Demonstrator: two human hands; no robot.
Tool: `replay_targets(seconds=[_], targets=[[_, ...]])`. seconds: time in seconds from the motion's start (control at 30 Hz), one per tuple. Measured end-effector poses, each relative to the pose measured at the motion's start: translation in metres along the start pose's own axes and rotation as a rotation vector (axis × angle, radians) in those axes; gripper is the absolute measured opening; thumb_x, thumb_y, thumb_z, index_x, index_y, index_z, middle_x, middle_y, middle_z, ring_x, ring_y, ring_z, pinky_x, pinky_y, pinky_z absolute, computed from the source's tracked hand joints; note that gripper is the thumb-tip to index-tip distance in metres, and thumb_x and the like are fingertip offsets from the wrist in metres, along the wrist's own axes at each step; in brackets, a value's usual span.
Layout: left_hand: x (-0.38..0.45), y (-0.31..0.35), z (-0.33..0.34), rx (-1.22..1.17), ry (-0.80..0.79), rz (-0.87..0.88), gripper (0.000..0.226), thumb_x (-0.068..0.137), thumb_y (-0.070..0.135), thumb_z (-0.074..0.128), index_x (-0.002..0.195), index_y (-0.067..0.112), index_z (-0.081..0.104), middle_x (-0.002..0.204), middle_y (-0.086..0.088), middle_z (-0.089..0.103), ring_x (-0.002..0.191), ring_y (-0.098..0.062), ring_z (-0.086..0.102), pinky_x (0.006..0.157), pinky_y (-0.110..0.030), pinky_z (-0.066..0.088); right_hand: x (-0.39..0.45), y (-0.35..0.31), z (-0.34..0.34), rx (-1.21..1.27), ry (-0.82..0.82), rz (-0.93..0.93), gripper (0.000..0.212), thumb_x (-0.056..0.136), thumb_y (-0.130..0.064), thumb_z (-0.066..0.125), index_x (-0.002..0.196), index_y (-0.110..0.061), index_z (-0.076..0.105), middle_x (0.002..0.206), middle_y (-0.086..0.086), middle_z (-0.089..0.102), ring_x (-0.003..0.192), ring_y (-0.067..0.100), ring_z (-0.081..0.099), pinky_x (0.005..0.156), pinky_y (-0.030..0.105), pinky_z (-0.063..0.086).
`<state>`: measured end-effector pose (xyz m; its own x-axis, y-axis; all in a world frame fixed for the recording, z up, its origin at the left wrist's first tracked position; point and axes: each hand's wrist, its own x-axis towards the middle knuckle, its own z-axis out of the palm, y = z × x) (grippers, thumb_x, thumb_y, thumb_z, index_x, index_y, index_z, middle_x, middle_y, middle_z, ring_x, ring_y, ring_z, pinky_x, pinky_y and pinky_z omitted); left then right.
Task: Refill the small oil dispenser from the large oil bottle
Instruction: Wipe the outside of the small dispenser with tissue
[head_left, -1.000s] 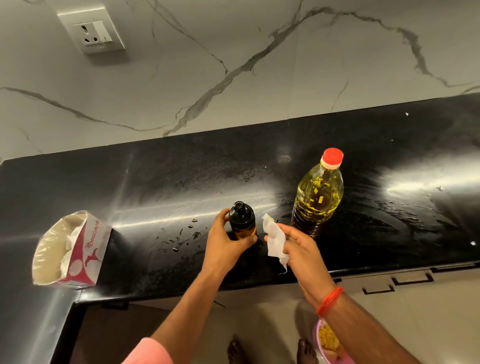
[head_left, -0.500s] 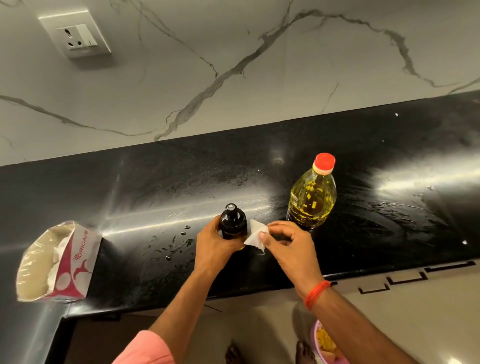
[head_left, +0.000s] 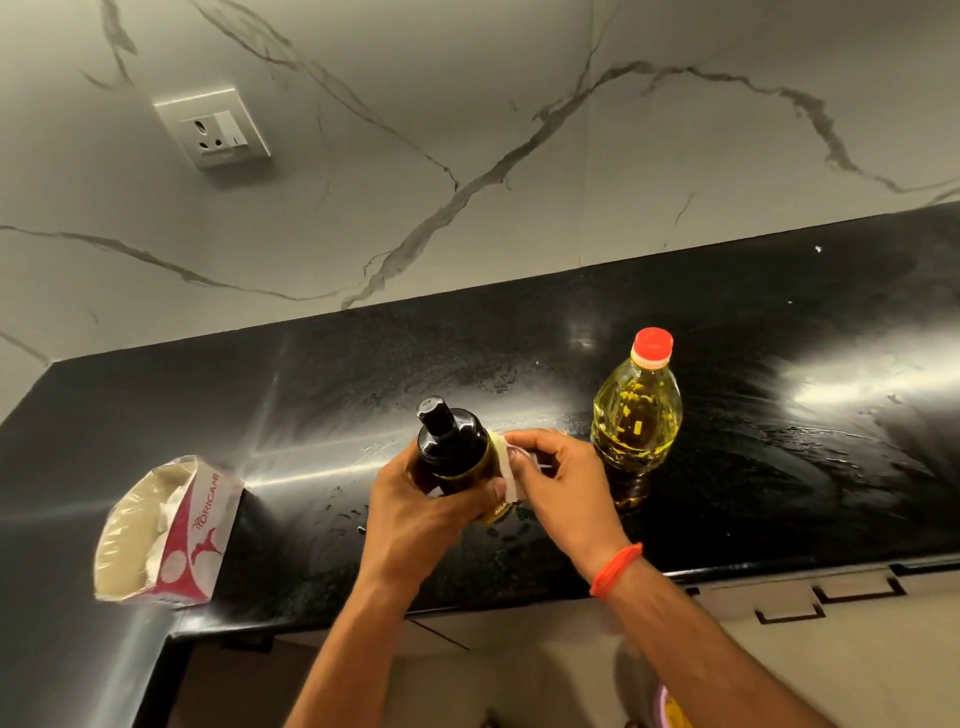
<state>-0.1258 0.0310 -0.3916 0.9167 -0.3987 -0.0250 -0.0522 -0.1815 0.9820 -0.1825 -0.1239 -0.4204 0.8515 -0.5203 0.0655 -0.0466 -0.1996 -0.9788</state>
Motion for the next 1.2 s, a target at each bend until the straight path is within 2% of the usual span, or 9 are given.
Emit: replay_targets(seconds=[0.13, 0.33, 0.5, 0.67, 0.8, 0.93, 1.07, 1.13, 1.2], targets=[[-0.006, 0.024, -0.005, -0.01, -0.008, 0.054, 0.041, 0.061, 0.013, 0.097, 0.096, 0.023, 0.078, 0.093, -0.003, 0.079, 0.089, -0.016, 0.076, 0.069, -0.021, 0.059, -0.014, -0.009, -0.006, 0.025, 0.021, -0.011, 0.018, 0.092, -0.01, 0.071, 0.105, -0.02, 0.078, 0.1, -0.011, 0.074, 0.098, 0.003, 0.069, 0.088, 0.033, 0.059], [-0.02, 0.035, -0.002, -0.003, -0.028, 0.071, 0.044, 0.066, 0.001, 0.092, 0.099, 0.028, 0.077, 0.095, -0.003, 0.079, 0.091, -0.017, 0.076, 0.07, -0.021, 0.059, -0.025, -0.045, -0.008, 0.158, 0.021, -0.169, 0.026, 0.088, -0.012, 0.076, 0.097, -0.037, 0.073, 0.095, -0.012, 0.074, 0.092, 0.007, 0.072, 0.079, 0.024, 0.06], [-0.033, 0.049, -0.002, -0.045, -0.028, 0.093, 0.045, 0.062, 0.014, 0.093, 0.101, 0.029, 0.078, 0.1, -0.001, 0.079, 0.096, -0.016, 0.076, 0.079, -0.025, 0.061, -0.009, -0.055, -0.009, 0.136, 0.018, -0.133, 0.013, 0.09, -0.012, 0.075, 0.101, -0.019, 0.078, 0.089, -0.009, 0.073, 0.079, -0.003, 0.068, 0.068, 0.013, 0.052], [-0.041, 0.067, -0.011, -0.07, -0.055, 0.165, 0.042, 0.064, 0.016, 0.09, 0.097, 0.039, 0.078, 0.101, 0.003, 0.079, 0.095, -0.012, 0.075, 0.075, -0.014, 0.056, -0.013, -0.045, -0.014, 0.027, -0.046, -0.029, 0.014, 0.09, -0.017, 0.075, 0.103, -0.019, 0.078, 0.1, -0.007, 0.071, 0.095, 0.008, 0.066, 0.081, 0.025, 0.056], [-0.043, 0.071, -0.018, -0.091, -0.02, 0.147, 0.039, 0.062, 0.016, 0.09, 0.094, 0.035, 0.079, 0.097, 0.0, 0.079, 0.09, -0.016, 0.077, 0.071, -0.017, 0.058, -0.027, -0.045, -0.024, 0.126, -0.12, 0.022, 0.016, 0.091, -0.012, 0.073, 0.105, -0.019, 0.076, 0.077, -0.017, 0.07, 0.074, 0.001, 0.065, 0.069, 0.022, 0.055], [-0.045, 0.073, -0.019, -0.055, -0.018, 0.167, 0.041, 0.059, 0.022, 0.09, 0.093, 0.042, 0.078, 0.097, 0.005, 0.08, 0.089, -0.01, 0.076, 0.071, -0.013, 0.056, -0.035, -0.065, -0.029, 0.305, -0.212, -0.031, 0.014, 0.093, -0.013, 0.069, 0.104, -0.021, 0.073, 0.083, 0.001, 0.073, 0.075, 0.009, 0.068, 0.07, 0.027, 0.06], [-0.047, 0.075, -0.016, -0.03, -0.015, 0.174, 0.043, 0.055, 0.037, 0.091, 0.094, 0.05, 0.076, 0.097, 0.012, 0.079, 0.091, -0.004, 0.075, 0.071, -0.009, 0.054, -0.029, -0.082, -0.029, 0.175, -0.307, -0.138, 0.038, 0.091, -0.033, 0.073, 0.127, -0.026, 0.065, 0.09, 0.0, 0.068, 0.081, 0.007, 0.069, 0.077, 0.031, 0.061], [-0.047, 0.077, -0.018, -0.064, -0.023, 0.176, 0.044, 0.057, 0.036, 0.095, 0.096, 0.045, 0.077, 0.099, 0.007, 0.079, 0.093, -0.01, 0.076, 0.072, -0.013, 0.056, -0.023, -0.084, -0.033, 0.207, -0.367, -0.106, 0.035, 0.091, -0.029, 0.073, 0.126, -0.023, 0.067, 0.086, 0.01, 0.069, 0.076, 0.007, 0.067, 0.072, 0.026, 0.058], [-0.047, 0.079, -0.022, -0.092, -0.047, 0.173, 0.047, 0.057, 0.039, 0.096, 0.101, 0.038, 0.078, 0.103, 0.0, 0.079, 0.096, -0.018, 0.076, 0.076, -0.018, 0.058, -0.02, -0.081, -0.039, 0.306, -0.424, -0.057, 0.025, 0.092, -0.018, 0.072, 0.117, -0.016, 0.071, 0.078, 0.009, 0.069, 0.071, 0.008, 0.065, 0.067, 0.022, 0.054]])
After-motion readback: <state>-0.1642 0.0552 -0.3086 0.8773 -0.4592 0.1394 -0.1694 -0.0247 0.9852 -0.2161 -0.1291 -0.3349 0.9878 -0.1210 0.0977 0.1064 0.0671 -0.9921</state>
